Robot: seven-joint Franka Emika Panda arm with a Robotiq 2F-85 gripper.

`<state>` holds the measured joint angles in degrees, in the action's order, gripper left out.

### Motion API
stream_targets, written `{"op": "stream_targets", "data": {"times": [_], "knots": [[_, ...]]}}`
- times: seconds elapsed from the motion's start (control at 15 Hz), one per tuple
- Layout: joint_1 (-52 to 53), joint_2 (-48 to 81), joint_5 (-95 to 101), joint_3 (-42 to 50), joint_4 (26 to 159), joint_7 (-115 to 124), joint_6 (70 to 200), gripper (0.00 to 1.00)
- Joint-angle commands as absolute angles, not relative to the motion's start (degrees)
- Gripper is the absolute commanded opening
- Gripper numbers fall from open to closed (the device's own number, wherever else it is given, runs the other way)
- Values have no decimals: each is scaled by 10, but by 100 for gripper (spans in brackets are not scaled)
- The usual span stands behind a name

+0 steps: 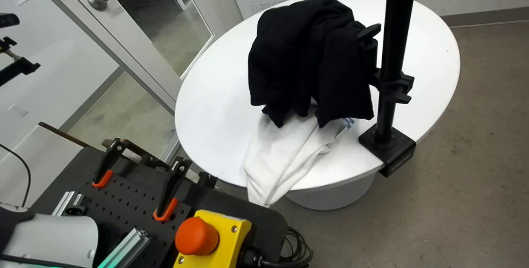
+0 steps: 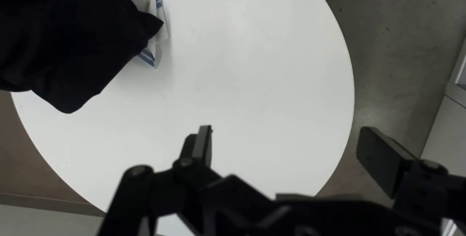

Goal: Remove the black t-shirt from the black stand and place it on the table

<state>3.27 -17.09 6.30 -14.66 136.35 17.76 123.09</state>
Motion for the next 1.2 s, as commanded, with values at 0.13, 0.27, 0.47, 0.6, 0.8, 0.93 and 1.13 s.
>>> {"op": "stream_targets", "data": {"times": [0.13,0.27,0.47,0.6,0.8,0.93,1.13], "knots": [[10,-118,71,-81,1325,154,1250,100],[-5,-98,75,-61,1313,170,1273,100],[-31,-64,80,-34,1298,204,1304,100],[-47,-37,92,-17,1283,227,1312,100],[-65,0,99,10,1254,275,1313,100],[-73,24,107,30,1236,305,1314,100],[-79,63,121,58,1203,301,1293,100]]}}
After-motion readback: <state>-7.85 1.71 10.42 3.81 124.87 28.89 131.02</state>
